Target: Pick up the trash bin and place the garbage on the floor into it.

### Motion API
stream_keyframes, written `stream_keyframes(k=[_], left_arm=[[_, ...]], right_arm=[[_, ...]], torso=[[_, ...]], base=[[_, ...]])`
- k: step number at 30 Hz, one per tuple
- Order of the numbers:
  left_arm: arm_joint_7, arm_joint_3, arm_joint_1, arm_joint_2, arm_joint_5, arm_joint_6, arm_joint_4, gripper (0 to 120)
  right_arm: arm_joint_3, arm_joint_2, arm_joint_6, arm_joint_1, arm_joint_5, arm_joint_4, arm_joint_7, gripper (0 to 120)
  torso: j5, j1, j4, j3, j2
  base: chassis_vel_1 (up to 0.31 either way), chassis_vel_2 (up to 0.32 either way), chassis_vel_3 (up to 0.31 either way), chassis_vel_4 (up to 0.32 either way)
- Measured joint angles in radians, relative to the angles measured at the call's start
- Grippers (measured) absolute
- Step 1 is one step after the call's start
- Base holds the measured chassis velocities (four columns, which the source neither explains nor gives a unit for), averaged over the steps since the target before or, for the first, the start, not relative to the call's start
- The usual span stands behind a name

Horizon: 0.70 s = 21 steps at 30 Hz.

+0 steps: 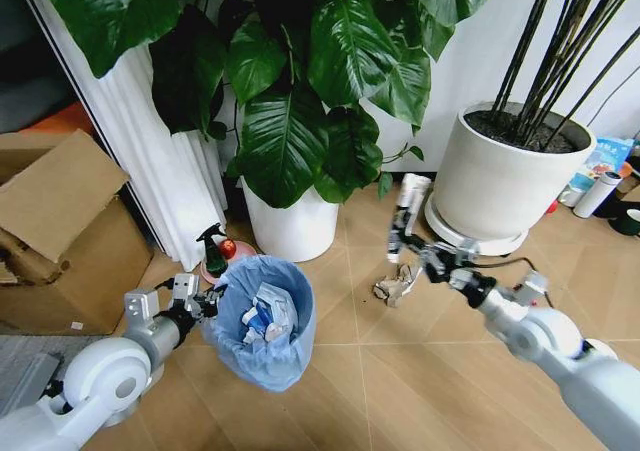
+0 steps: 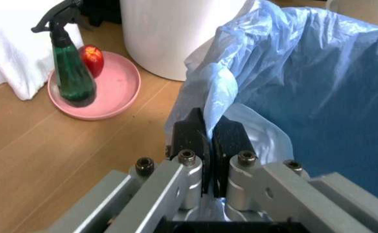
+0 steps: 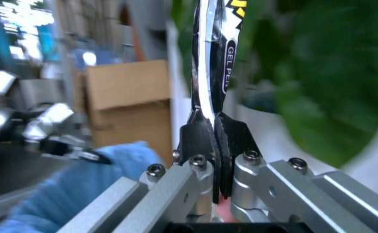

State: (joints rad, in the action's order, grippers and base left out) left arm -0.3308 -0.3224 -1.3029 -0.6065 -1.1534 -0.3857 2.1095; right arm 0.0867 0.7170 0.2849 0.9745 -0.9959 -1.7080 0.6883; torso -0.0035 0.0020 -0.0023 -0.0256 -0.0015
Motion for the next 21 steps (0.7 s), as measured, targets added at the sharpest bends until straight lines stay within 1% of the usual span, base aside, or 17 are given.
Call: stream_keyframes(k=[1, 4, 6, 7, 9, 11, 12, 13, 14, 15, 18, 21], left_arm=[[0.000, 0.000, 0.000, 0.000, 0.000, 0.000, 0.000, 0], [0.002, -0.006, -0.001, 0.006, -0.006, 0.000, 0.004, 0], [0.003, -0.012, -0.005, 0.008, -0.008, 0.000, 0.009, 0], [0.003, -0.012, -0.005, 0.008, -0.008, 0.000, 0.009, 0], [0.004, -0.017, -0.006, 0.009, -0.010, 0.000, 0.013, 0], [0.004, -0.020, -0.009, 0.009, -0.010, 0.000, 0.014, 0], [0.004, -0.020, -0.009, 0.009, -0.010, 0.000, 0.014, 0], [0.005, -0.023, -0.010, 0.009, -0.010, 0.000, 0.014, 0], [0.005, -0.024, -0.011, 0.008, -0.010, 0.000, 0.014, 0], [0.005, -0.024, -0.011, 0.008, -0.010, 0.000, 0.014, 0], [0.005, -0.030, -0.014, 0.007, -0.010, 0.000, 0.015, 0], [0.006, -0.033, -0.015, 0.007, -0.012, 0.000, 0.018, 0]], right_arm=[[0.000, 0.000, 0.000, 0.000, 0.000, 0.000, 0.000, 0], [-0.087, 0.039, 0.003, -0.080, -0.010, 0.033, 0.068, 0], [-0.170, 0.070, 0.003, -0.152, -0.022, 0.049, 0.097, 0], [-0.170, 0.070, 0.003, -0.152, -0.022, 0.049, 0.097, 0], [-0.259, 0.109, 0.003, -0.247, -0.022, 0.081, 0.122, 0], [-0.332, 0.148, 0.003, -0.323, -0.020, 0.116, 0.131, 0], [-0.332, 0.148, 0.003, -0.323, -0.020, 0.116, 0.131, 0], [-0.391, 0.179, 0.003, -0.376, -0.019, 0.151, 0.134, 0], [-0.422, 0.194, 0.004, -0.401, -0.019, 0.170, 0.134, 0], [-0.422, 0.194, 0.004, -0.401, -0.019, 0.170, 0.134, 0], [-0.498, 0.232, 0.010, -0.456, -0.015, 0.229, 0.137, 0], [-0.532, 0.253, 0.011, -0.479, -0.008, 0.270, 0.147, 0]], torso=[[0.0000, 0.000, 0.0000, 0.000, 0.000], [0.0007, 0.000, 0.0000, 0.000, 0.000], [0.0001, 0.000, -0.0003, 0.000, 0.000], [0.0001, 0.000, -0.0003, 0.000, 0.000], [0.0006, 0.000, 0.0000, 0.000, 0.000], [0.0000, 0.000, 0.0002, 0.000, 0.000], [0.0000, 0.000, 0.0002, 0.000, 0.000], [0.0003, 0.000, 0.0003, 0.000, 0.000], [0.0003, 0.000, 0.0004, 0.000, 0.000], [0.0003, 0.000, 0.0004, 0.000, 0.000], [0.0003, 0.000, 0.0003, 0.000, 0.000], [0.0003, 0.000, 0.0001, 0.000, 0.000]], base=[[0.000, 0.000, 0.000, 0.000], [0.000, 0.000, 0.000, 0.000], [0.000, 0.000, 0.000, 0.000], [0.000, 0.000, 0.000, 0.000], [0.000, 0.000, 0.000, 0.000], [0.000, 0.000, 0.000, 0.000], [0.000, 0.000, 0.000, 0.000], [0.000, 0.000, 0.000, 0.000], [0.000, 0.000, 0.000, 0.000], [0.000, 0.000, 0.000, 0.000], [0.000, 0.000, 0.000, 0.000], [0.000, 0.000, 0.000, 0.000]])
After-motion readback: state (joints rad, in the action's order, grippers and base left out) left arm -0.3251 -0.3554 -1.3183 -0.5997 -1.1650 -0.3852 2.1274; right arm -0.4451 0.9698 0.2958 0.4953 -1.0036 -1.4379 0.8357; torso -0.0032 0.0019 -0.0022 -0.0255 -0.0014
